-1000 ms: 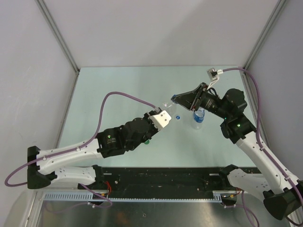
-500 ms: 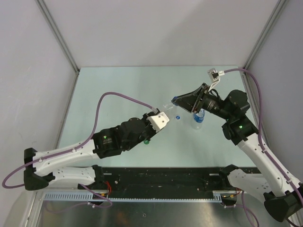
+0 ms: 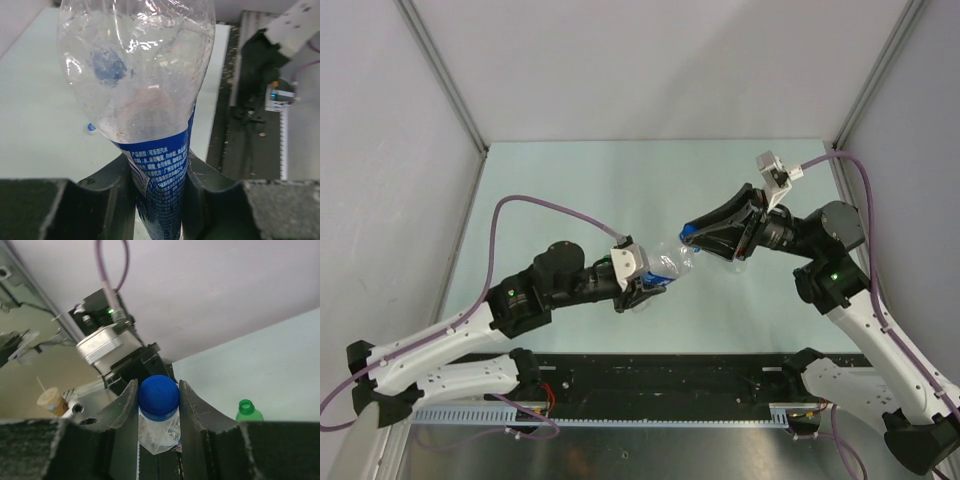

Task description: Unscrew the bottle caps

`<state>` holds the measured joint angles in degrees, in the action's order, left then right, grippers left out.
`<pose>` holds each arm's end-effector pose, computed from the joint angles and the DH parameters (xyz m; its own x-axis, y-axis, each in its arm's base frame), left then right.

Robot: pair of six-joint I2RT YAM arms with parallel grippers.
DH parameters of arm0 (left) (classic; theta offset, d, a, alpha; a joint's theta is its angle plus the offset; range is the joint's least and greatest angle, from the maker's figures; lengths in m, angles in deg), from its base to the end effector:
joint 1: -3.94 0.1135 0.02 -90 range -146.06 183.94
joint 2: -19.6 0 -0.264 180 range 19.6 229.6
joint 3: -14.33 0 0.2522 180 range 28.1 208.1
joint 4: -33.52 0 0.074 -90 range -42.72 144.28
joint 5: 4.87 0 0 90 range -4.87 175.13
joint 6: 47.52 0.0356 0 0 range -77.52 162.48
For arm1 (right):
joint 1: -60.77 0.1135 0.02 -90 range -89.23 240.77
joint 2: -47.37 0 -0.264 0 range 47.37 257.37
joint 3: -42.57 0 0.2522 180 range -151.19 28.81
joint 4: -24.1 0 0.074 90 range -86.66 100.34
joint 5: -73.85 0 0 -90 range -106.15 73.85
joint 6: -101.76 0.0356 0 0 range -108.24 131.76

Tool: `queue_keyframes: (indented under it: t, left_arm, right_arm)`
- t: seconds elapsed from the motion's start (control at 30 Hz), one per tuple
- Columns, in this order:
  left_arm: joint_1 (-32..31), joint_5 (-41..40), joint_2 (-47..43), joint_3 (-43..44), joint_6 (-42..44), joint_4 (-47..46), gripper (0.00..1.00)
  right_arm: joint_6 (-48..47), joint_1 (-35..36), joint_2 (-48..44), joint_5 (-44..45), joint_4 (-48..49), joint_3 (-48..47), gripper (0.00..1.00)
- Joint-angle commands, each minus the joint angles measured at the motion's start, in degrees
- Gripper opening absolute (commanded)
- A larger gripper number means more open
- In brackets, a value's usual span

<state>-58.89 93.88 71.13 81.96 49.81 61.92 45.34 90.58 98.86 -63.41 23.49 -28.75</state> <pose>0.0887 -0.1846 0.3669 0.0244 0.2287 -0.9732 0.9518 0.2923 0.0925 0.1480 0.1149 0.4379 -0.2815 0.2714 -0.9204 -0.9404 0.1129 0.3208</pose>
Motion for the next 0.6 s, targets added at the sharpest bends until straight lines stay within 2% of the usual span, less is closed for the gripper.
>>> queue_keyframes:
  t: [0.0, 0.37, 0.57]
  left_arm:
    - [1.5, 24.6, -2.5, -0.6, -2.3, -10.2, 0.0]
    - [4.1, 56.7, -1.3, -1.3, -11.7, -25.2, 0.0]
    - [4.1, 60.8, -0.8, 0.2, -13.1, -26.9, 0.0]
  right_arm:
    - [-3.9, 1.2, 0.2, -5.9, 4.1, -1.2, 0.0]
    - [-7.0, 5.5, -1.0, -18.4, 11.7, -1.0, 0.0]
    - [-9.5, 7.3, -1.5, -22.0, 12.1, -1.1, 0.0]
